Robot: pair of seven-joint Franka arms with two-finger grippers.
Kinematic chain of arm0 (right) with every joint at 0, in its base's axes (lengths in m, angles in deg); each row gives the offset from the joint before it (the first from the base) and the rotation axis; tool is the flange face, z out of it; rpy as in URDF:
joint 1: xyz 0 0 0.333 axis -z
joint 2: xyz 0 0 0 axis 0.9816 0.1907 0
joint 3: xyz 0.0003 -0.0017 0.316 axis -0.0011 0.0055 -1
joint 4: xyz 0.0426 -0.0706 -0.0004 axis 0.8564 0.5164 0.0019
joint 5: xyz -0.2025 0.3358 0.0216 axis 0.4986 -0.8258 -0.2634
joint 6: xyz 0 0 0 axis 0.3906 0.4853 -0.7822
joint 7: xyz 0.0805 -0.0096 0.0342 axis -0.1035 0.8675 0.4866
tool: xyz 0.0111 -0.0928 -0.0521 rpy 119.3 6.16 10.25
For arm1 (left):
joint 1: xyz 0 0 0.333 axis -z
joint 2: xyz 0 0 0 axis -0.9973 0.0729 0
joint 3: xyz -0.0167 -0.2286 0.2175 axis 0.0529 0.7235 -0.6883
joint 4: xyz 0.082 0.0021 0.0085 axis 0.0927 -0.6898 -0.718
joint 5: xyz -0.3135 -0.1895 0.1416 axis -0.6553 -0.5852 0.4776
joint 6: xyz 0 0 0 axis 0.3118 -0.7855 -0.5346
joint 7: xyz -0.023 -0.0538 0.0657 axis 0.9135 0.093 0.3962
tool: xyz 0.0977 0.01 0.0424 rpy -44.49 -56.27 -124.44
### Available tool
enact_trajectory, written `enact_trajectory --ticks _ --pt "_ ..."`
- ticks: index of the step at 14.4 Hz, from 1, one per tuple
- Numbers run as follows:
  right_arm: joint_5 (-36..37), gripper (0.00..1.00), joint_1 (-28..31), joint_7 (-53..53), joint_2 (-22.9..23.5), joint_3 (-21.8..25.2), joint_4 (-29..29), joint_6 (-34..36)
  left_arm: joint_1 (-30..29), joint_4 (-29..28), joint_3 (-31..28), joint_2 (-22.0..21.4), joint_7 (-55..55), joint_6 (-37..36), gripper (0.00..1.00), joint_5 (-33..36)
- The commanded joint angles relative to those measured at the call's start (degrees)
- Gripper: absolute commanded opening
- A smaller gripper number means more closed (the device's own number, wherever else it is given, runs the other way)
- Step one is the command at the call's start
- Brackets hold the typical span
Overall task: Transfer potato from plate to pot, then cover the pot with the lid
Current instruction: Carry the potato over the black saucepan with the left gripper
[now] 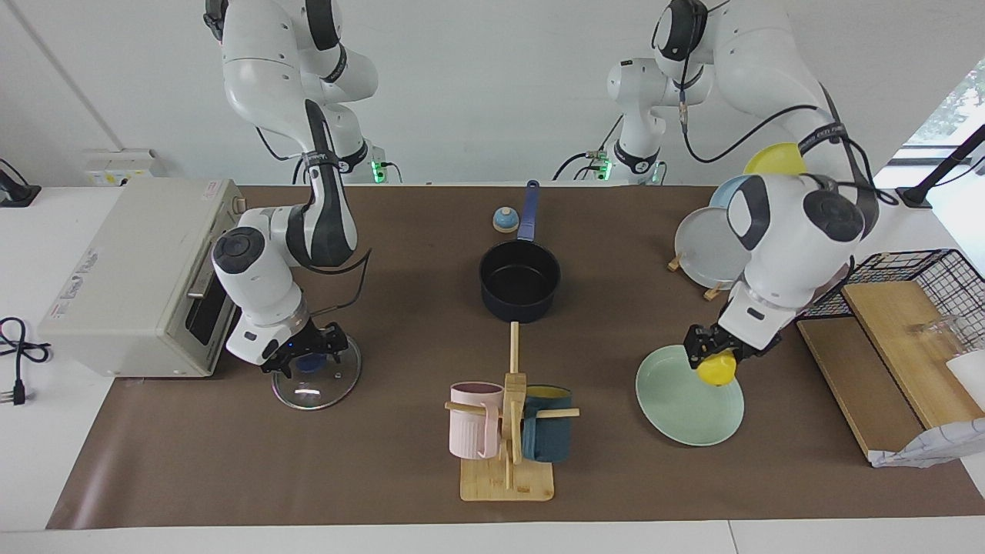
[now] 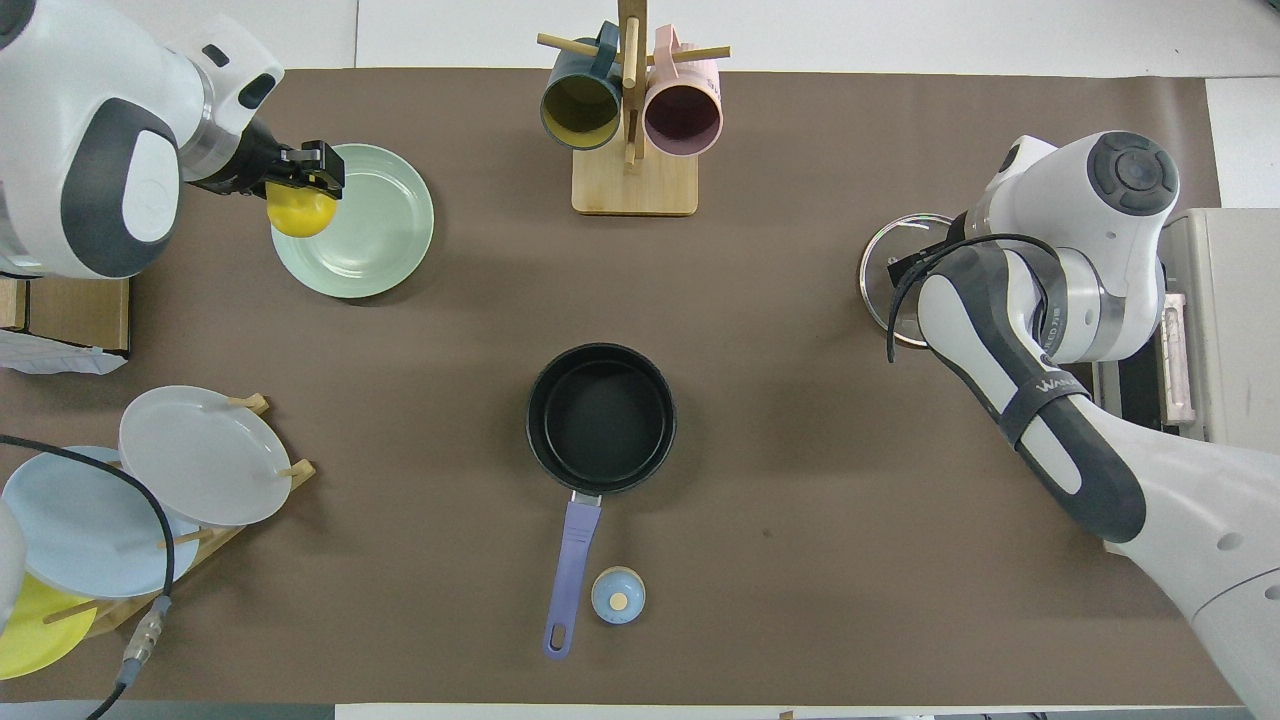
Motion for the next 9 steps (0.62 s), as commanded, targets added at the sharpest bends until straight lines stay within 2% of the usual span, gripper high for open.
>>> enact_trajectory --ticks 1,3,4,6,7,9 --pt "-1.5 1.0 0.7 3.2 -0.6 -0.3 1.1 0.2 4.8 -4.4 -0.5 -7.8 -8.4 -6.6 0.0 -0.9" --pt "-1.5 1.0 0.9 3.6 -0.6 -0.3 1.1 0.5 8.4 -8.7 -0.5 -13.3 -13.8 -8.7 0.0 -1.0" --pt "-1.5 1.0 1.0 3.6 -0.7 -0.3 1.0 0.6 10.8 -12.8 -0.4 -17.4 -17.0 -8.5 0.0 -1.4" --pt "-1.5 1.0 0.9 3.5 -0.6 -0.3 0.0 2.7 15.3 -17.7 -0.5 -21.4 -22.1 -8.3 0.0 -2.5" --pt "-1.4 1.0 0.9 3.5 -0.6 -0.3 -0.4 2.9 17.5 -20.0 -0.5 -22.5 -25.4 -6.9 0.0 -2.5" --pt "-1.3 1.0 1.0 3.5 -0.6 -0.3 -0.9 2.9 22.1 -26.3 -0.5 -25.3 -32.4 0.4 0.0 -2.5"
